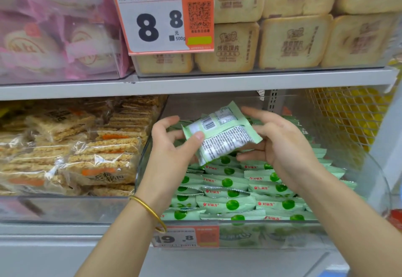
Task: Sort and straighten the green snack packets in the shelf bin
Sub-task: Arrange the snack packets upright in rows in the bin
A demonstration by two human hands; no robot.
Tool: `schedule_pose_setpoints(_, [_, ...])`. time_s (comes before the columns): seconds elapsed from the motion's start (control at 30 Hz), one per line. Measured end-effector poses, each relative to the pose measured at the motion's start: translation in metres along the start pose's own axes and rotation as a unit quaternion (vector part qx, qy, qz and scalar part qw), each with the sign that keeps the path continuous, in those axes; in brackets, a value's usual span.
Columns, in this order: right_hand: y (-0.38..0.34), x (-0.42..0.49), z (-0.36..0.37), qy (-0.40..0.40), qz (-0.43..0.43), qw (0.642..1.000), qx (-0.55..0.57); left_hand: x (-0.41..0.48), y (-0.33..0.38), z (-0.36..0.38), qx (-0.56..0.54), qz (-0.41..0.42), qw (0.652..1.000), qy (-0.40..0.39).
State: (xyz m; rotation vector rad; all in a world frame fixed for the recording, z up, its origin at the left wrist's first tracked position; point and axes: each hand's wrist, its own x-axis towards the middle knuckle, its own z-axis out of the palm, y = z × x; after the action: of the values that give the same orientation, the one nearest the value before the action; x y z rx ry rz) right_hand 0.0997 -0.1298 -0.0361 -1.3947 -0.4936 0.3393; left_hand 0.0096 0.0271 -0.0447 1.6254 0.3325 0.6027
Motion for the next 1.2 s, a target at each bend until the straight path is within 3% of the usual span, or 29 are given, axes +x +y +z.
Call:
schedule_pose_setpoints(0.07, [0.001,0.0,-0.002,-0.017,-0.034,0.999,-0.029,0.005,-0.003,-0.002,-0.017,-0.031,0.999,0.003])
schedule_pose_setpoints(0.17, [0.002,0.001,-0.002,-0.039,-0.108,0.975,-0.192,0.011,-0.006,0.001,-0.029,-0.064,0.998,-0.005])
schedule_pose_setpoints(0.3, [0.005,0.013,-0.003,0.052,-0.156,0.949,-0.27,0.02,-0.002,0.009,-0.1,-0.091,0.991,-0.005])
schedule_pose_setpoints(0.43, [0.008,0.02,-0.004,0.109,-0.164,0.924,-0.328,0.026,-0.011,0.01,0.138,0.023,0.99,0.018])
schedule_pose_setpoints(0.5, [0.011,0.025,-0.002,0.117,-0.166,0.908,-0.367,0.026,-0.014,0.01,0.198,0.034,0.98,0.013])
schedule_pose_setpoints(0.73, [0.013,0.03,0.004,0.08,-0.187,0.791,-0.577,0.031,-0.019,0.007,0.232,0.036,0.972,0.02])
schedule_pose_setpoints(1.07, [0.023,0.041,0.022,-0.063,-0.125,0.719,-0.681,0.031,-0.022,0.007,0.259,0.061,0.964,-0.016])
schedule_pose_setpoints(1.2, [0.015,0.044,0.012,-0.025,-0.118,0.699,-0.705,0.03,-0.02,0.007,0.293,0.07,0.953,-0.027])
